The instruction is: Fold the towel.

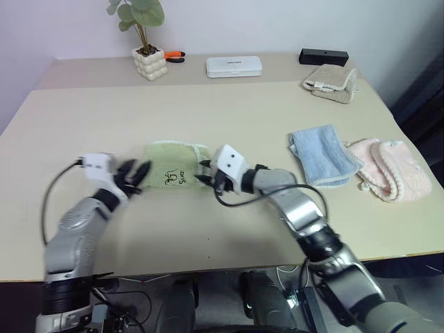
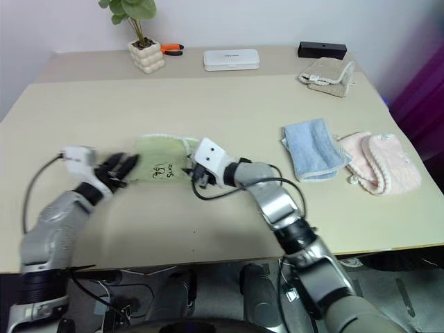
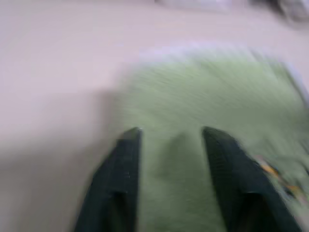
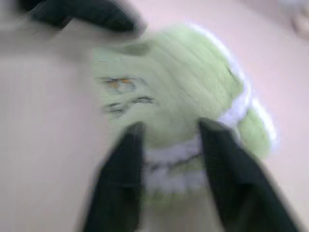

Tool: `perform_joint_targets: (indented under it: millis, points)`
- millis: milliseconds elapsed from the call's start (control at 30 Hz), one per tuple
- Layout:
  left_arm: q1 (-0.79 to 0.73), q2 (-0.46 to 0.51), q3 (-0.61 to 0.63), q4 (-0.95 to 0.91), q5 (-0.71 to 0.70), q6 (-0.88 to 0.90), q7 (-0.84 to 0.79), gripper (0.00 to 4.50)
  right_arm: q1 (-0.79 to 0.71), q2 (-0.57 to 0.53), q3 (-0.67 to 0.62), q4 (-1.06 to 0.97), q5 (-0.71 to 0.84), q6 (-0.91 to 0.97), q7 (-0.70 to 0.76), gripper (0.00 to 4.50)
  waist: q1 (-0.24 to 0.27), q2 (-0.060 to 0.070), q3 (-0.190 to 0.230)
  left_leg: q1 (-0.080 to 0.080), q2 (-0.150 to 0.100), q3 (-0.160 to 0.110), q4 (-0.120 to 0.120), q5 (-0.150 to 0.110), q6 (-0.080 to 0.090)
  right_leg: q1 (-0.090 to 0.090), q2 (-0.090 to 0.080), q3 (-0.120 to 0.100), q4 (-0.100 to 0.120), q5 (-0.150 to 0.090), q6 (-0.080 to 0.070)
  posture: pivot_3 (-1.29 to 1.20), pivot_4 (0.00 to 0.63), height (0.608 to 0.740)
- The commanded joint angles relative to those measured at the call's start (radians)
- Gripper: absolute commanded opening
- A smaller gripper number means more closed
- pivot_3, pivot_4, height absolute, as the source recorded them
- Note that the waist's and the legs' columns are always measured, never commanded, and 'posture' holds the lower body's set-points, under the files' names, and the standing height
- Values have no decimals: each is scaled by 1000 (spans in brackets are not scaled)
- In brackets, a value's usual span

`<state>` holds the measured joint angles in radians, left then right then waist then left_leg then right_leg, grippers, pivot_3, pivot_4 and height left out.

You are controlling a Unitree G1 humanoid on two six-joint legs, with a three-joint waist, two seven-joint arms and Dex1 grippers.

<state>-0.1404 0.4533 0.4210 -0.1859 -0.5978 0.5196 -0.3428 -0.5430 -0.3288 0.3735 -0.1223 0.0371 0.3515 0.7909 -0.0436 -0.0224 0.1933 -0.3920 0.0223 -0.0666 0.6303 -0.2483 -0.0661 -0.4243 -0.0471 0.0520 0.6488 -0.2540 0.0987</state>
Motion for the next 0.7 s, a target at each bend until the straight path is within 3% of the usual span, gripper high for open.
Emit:
perform_joint_targets:
  millis: [33, 67, 100, 367, 467, 567, 700]
  points:
    - [0, 23, 48, -44, -71, 128, 52, 4370, 33, -61, -8, -148, 51, 4, 83, 3773, 0, 0, 0, 1, 0, 0, 0, 0, 0, 1, 0, 0, 0, 0, 0, 0, 150, 737]
    - [-1, 17, 54, -43, -106, 182, 67, 4500, 46, -86, -8, -171, 54, -5, 101, 4375, 0, 0, 0, 1, 0, 0, 0, 0, 0, 1, 0, 0, 0, 0, 0, 0, 150, 737]
    - [-6, 7, 58, -41, -140, 231, 83, 4500, 57, -104, -7, -188, 55, -12, 113, 4446, 0, 0, 0, 1, 0, 0, 0, 0, 0, 1, 0, 0, 0, 0, 0, 0, 150, 737]
    - [-106, -124, 27, -10, -347, 474, 168, 4500, 49, -125, -11, -174, 40, -60, 120, 4446, 2, -1, 0, 1, 0, 0, 1, 0, 0, 2, 0, 0, 0, 0, 0, 0, 150, 737]
    - [-137, -144, 12, 24, -356, 509, 188, 4500, 49, -123, -6, -175, 29, -73, 109, 4446, 2, -1, 0, 1, 0, 0, 1, 0, 0, 2, 0, 0, 0, 0, 0, 0, 150, 737]
    - [-158, -153, -3, 50, -342, 504, 184, 3629, 54, -119, -7, -181, 19, -78, 94, 4500, 2, -1, 0, 1, 0, 0, 1, 0, 0, 2, 0, 0, 0, 0, 0, 0, 150, 737]
    - [-176, -155, -14, 60, -346, 501, 181, 1608, 57, -119, -10, -185, 5, -80, 76, 4500, 3, -1, 0, 1, 0, 0, 1, 0, 0, 2, 0, 0, 0, 0, 0, 0, 150, 737]
